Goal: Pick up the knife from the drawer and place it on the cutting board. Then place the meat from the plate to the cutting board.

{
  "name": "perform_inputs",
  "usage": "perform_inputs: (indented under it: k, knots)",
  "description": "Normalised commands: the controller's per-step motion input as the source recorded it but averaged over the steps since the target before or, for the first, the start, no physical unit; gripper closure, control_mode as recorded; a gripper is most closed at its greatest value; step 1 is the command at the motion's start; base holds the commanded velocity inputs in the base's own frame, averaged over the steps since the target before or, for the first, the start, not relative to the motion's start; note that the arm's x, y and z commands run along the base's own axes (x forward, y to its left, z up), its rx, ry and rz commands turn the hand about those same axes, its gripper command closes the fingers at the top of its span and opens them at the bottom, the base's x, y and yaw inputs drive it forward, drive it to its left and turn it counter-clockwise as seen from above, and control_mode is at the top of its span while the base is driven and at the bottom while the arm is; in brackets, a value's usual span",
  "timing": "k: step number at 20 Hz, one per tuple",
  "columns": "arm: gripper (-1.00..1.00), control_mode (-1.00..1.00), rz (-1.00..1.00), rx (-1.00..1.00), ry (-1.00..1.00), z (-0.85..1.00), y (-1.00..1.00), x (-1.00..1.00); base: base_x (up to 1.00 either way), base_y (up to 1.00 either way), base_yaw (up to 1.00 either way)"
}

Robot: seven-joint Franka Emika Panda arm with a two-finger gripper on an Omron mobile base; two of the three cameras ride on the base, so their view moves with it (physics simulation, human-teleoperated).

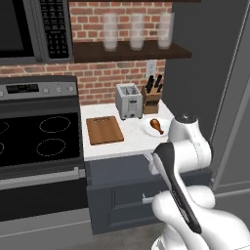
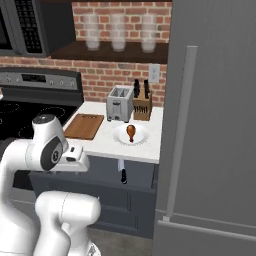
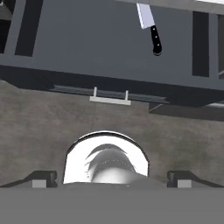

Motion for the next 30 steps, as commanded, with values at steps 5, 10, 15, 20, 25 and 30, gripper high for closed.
perform_inputs:
  k: [5, 10, 15, 20, 25, 30]
  knots:
    - [-1.00, -1.00, 0.00, 0.00, 0.00, -0.23, -0.37, 0.63, 0.00, 0.00, 0.00]
    - [-1.00, -1.00, 0.00, 0.00, 0.00, -0.32, -0.21, 0.70, 0.00, 0.00, 0.00]
    - [-1.00, -1.00, 0.00, 0.00, 0.01, -0.47, -0.01, 0.60, 0.00, 0.00, 0.00]
    - [-1.00, -1.00, -0.01, 0.00, 0.01, -0.64, 0.00, 0.61, 0.00, 0.00, 0.00]
    - [-1.00, -1.00, -0.01, 0.00, 0.03, -0.61, -0.03, 0.51, 0.00, 0.00, 0.00]
    - [-1.00, -1.00, 0.00, 0.00, 0.00, -0.65, 0.00, 0.29, 0.00, 0.00, 0.00]
